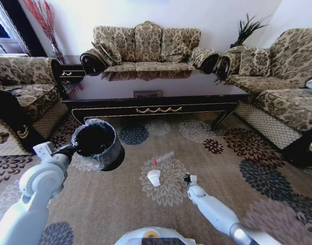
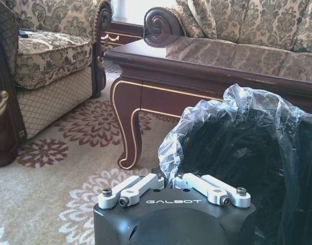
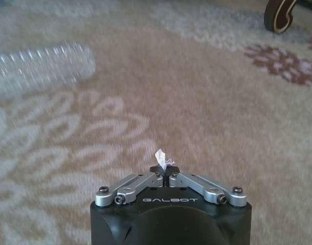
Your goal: Move to the front of the table and pick up the trash from the floor, then place it into the trash bin.
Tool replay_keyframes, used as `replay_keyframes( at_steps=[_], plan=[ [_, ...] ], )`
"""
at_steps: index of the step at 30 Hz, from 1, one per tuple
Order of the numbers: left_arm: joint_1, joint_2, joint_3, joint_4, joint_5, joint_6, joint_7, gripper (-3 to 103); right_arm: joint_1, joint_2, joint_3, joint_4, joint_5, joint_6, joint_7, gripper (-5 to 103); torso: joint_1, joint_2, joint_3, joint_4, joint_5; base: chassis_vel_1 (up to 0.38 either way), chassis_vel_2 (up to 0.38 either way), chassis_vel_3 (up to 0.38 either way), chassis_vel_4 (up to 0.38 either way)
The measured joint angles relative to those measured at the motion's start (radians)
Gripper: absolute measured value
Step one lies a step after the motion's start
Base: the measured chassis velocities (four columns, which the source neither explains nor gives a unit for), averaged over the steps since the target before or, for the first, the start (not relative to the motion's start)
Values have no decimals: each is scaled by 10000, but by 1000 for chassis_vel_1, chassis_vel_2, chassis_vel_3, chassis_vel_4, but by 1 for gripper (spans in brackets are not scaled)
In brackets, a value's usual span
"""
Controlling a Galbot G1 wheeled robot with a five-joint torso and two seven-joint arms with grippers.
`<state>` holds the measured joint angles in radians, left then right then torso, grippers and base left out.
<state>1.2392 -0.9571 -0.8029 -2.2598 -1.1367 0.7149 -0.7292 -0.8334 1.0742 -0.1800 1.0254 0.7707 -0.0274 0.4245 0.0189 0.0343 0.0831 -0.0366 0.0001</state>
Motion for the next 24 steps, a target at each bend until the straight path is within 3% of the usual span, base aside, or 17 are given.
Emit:
replay_keyframes(
  at_steps=[7,12,16,24],
  plan=[
    [52,-80,165,247,35,-17,-9,4,-503,-836,141,2244,-735,412,300,1,0,0,-1,0,-2,0,0,0,0],
    [454,-284,1030,385,484,-58,-86,4,-892,-1611,544,4638,-1248,774,311,1,0,0,-1,1,-3,0,0,0,0],
    [601,-286,1388,553,791,-83,-136,4,-1015,-1887,725,5529,-1333,889,310,1,0,0,-1,1,-1,0,0,0,0],
    [887,-276,2168,797,962,-92,-222,4,-1349,-2507,1082,7696,-2014,1948,-267,1,0,0,-1,2,-1,0,0,0,0]
  ],
)
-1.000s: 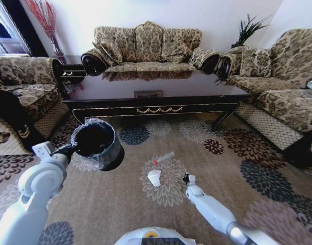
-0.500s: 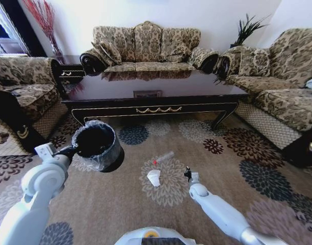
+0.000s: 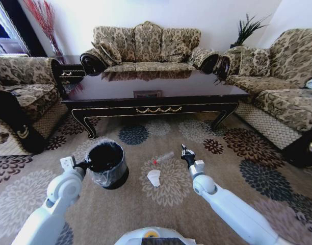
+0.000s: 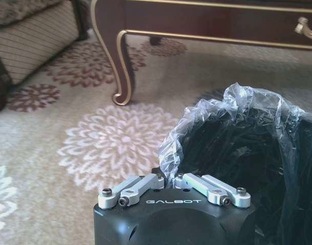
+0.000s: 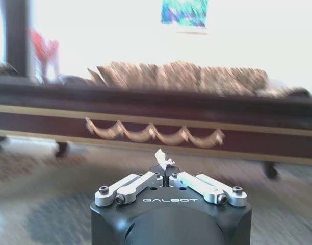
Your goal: Move to the front of the table and pick up the trash from the floor, then place it into the trash bin.
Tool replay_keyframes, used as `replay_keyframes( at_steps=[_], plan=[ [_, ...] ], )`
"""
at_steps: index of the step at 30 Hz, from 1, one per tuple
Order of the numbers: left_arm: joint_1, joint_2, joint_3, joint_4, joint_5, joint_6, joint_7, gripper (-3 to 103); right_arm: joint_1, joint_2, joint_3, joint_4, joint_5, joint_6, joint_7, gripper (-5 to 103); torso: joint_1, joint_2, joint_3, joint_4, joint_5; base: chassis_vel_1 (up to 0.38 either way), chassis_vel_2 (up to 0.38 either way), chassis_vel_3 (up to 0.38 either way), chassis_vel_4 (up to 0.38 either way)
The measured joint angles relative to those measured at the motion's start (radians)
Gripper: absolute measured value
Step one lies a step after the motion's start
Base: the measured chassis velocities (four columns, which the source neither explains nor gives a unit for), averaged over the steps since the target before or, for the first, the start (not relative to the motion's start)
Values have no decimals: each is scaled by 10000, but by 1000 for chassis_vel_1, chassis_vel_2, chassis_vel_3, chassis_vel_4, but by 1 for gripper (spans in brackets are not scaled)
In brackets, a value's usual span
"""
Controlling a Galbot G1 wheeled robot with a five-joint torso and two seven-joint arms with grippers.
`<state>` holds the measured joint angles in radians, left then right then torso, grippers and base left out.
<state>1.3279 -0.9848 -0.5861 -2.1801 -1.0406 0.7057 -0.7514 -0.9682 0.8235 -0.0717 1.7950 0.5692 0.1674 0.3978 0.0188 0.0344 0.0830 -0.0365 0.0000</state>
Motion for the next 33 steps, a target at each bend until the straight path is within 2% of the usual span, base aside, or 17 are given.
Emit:
replay_keyframes(
  at_steps=[3,6,8,9,12,19,22,33],
  plan=[
    [203,10,351,-300,41,0,215,4,104,-6,-228,727,82,539,-436,1,0,0,-1,1,1,0,0,0,0],
    [282,61,514,-372,48,0,229,4,221,33,-430,1018,402,656,-562,1,0,1,-1,0,-1,0,0,0,0],
    [375,158,716,-489,18,-19,282,4,464,181,-876,1376,1014,1002,-873,1,0,0,0,3,0,0,0,0,0],
    [424,211,825,-598,-48,-78,444,4,631,296,-1184,1466,1080,1385,-1232,1,0,0,-1,4,-1,0,0,0,0],
    [464,239,969,-733,-76,-144,713,4,771,444,-1563,1598,1072,1779,-1598,1,0,1,-1,3,0,0,0,0,0],
    [453,139,1154,-868,-81,-177,807,4,796,632,-2216,1968,1104,1948,-1979,1,0,0,-1,2,-1,0,0,0,0],
    [433,134,1219,-886,-58,-367,1173,4,801,726,-2667,1828,958,1989,-2071,1,0,0,-1,2,0,0,0,0,0],
    [74,128,1681,-703,6,-451,1230,4,1129,915,-3458,1204,411,2516,-2483,1,0,0,0,1,0,0,0,0,0]
  ],
)
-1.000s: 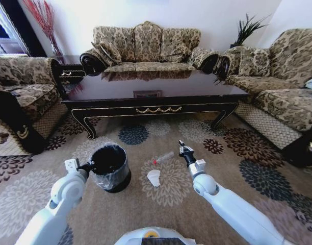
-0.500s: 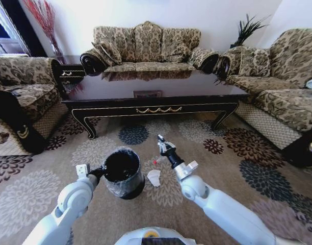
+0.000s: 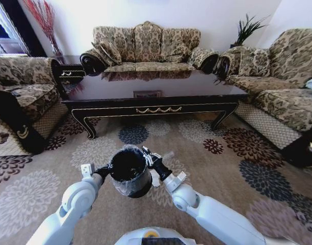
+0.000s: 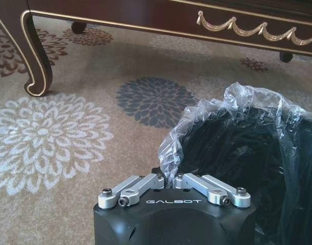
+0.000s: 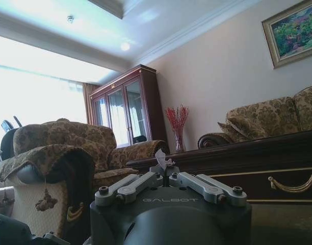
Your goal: Move to the front of the table and pick up the trash from the floor, then place it into the trash bin.
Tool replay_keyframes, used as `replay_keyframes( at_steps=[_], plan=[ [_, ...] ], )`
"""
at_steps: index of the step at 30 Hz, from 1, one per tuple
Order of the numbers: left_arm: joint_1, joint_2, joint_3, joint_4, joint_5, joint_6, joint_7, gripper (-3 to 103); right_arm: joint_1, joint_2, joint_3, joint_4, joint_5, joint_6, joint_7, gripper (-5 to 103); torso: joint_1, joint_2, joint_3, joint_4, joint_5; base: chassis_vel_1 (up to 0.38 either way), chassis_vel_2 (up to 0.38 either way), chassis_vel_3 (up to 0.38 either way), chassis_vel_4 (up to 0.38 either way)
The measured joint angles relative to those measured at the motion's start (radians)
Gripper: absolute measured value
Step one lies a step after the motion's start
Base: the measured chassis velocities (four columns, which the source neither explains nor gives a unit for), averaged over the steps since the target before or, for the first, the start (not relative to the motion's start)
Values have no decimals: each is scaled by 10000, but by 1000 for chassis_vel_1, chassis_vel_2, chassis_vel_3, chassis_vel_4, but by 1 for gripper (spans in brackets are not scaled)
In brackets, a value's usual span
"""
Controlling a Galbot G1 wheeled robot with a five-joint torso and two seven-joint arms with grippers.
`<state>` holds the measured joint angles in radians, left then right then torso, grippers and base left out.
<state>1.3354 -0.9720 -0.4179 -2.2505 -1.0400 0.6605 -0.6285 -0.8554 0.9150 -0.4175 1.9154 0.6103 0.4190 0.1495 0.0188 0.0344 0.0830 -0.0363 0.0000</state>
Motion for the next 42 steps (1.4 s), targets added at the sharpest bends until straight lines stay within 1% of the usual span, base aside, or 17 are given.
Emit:
replay_keyframes(
  at_steps=[6,12,18,21,22,23,24,25,27,31,33,34,36,40,41,42],
  plan=[
    [-274,31,247,218,20,-13,-9,4,224,114,-268,-79,-98,132,-151,1,0,0,0,0,0,0,0,0,0],
    [-508,-4,479,340,1,-23,0,4,536,366,-781,-440,-413,196,-170,1,0,0,0,0,0,0,0,0,0],
    [-504,45,443,325,-12,-24,6,4,749,461,-967,-636,-422,186,-150,3,1,0,0,0,-1,0,0,0,0],
    [-452,69,328,282,-40,-24,6,4,855,482,-1051,-673,-410,150,-132,19,1,0,0,1,0,0,0,0,0],
    [-452,69,328,282,-40,-24,6,4,855,482,-1051,-673,-410,150,-132,19,1,0,0,1,0,0,0,0,0],
    [-435,74,296,268,-50,-24,6,4,876,484,-1073,-674,-402,138,-126,24,0,0,0,1,0,0,0,0,0],
    [-422,79,271,258,-57,-24,6,4,888,484,-1089,-674,-399,130,-123,24,0,-1,0,1,0,0,0,0,0],
    [-406,82,242,251,-59,-24,7,4,894,486,-1104,-674,-395,121,-119,35,0,-1,0,1,0,0,0,0,0],
    [-399,83,228,248,-60,-23,7,4,894,487,-1111,-674,-391,115,-117,35,0,0,0,1,0,0,0,0,0],
    [-383,77,193,217,-61,-24,7,4,871,483,-1124,-668,-383,102,-114,56,1,0,0,0,0,0,0,0,0],
    [-378,73,190,211,-62,-24,6,4,860,482,-1124,-668,-383,102,-117,56,0,0,0,1,0,0,0,0,0],
    [-371,63,184,203,-62,-24,7,4,828,480,-1125,-668,-389,101,-138,67,1,0,0,0,0,0,0,0,0],
    [-367,56,175,196,-62,-23,6,4,808,478,-1124,-672,-403,104,-170,67,0,0,0,1,0,0,0,0,0],
    [-351,37,121,172,-60,-24,7,4,747,452,-1137,-726,-535,130,-261,89,0,0,0,0,0,0,0,0,0],
    [-351,37,121,172,-60,-24,7,4,747,452,-1137,-726,-535,130,-261,89,0,0,0,0,0,0,0,0,0],
    [-340,33,107,171,-60,-24,8,4,751,449,-1136,-756,-590,131,-261,94,0,0,0,0,0,0,0,0,0]
  ],
)
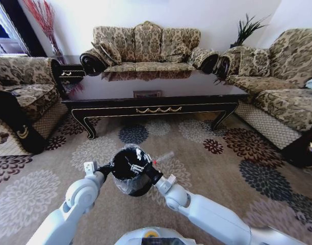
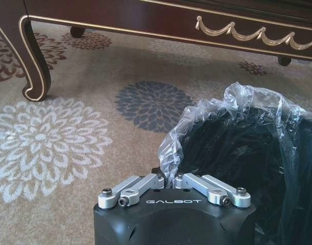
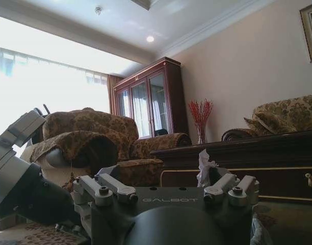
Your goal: Move to the front of the table and pick up the trash from the floor, then place it into the trash bin.
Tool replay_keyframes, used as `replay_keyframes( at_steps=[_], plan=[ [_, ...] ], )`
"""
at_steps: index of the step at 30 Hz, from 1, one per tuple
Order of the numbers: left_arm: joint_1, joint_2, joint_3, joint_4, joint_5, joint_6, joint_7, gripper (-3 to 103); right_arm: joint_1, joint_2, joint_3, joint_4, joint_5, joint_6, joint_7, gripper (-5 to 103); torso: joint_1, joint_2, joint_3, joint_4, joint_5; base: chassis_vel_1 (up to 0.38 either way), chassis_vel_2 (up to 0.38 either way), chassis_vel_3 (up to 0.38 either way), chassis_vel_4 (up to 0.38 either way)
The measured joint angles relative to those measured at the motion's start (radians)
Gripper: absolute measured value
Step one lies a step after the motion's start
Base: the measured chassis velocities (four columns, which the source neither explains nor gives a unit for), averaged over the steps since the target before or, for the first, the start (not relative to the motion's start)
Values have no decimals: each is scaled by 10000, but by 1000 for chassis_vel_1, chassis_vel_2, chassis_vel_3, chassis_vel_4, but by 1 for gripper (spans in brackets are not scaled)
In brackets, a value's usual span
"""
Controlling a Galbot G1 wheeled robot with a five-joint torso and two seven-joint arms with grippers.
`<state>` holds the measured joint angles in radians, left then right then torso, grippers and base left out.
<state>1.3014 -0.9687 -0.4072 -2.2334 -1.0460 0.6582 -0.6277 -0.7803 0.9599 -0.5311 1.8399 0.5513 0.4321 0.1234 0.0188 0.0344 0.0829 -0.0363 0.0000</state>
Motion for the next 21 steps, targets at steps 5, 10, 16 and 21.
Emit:
replay_keyframes(
  at_steps=[5,10,16,21],
  plan=[
    [13,-6,-39,0,7,0,1,4,144,4,94,-266,-650,100,-53,100,0,0,1,0,0,0,0,0,0],
    [-1,-7,-66,-26,-7,0,2,4,236,-20,203,-542,-1265,296,-210,100,0,0,1,0,0,0,0,0,0],
    [-50,25,-276,-49,-49,-1,57,4,124,-154,424,-625,-1421,428,-333,100,0,0,0,0,0,0,0,0,0],
    [-170,25,-338,-9,-85,-11,151,4,-10,-249,427,-598,-1511,446,-384,100,0,0,1,0,1,0,0,0,0]
  ],
)
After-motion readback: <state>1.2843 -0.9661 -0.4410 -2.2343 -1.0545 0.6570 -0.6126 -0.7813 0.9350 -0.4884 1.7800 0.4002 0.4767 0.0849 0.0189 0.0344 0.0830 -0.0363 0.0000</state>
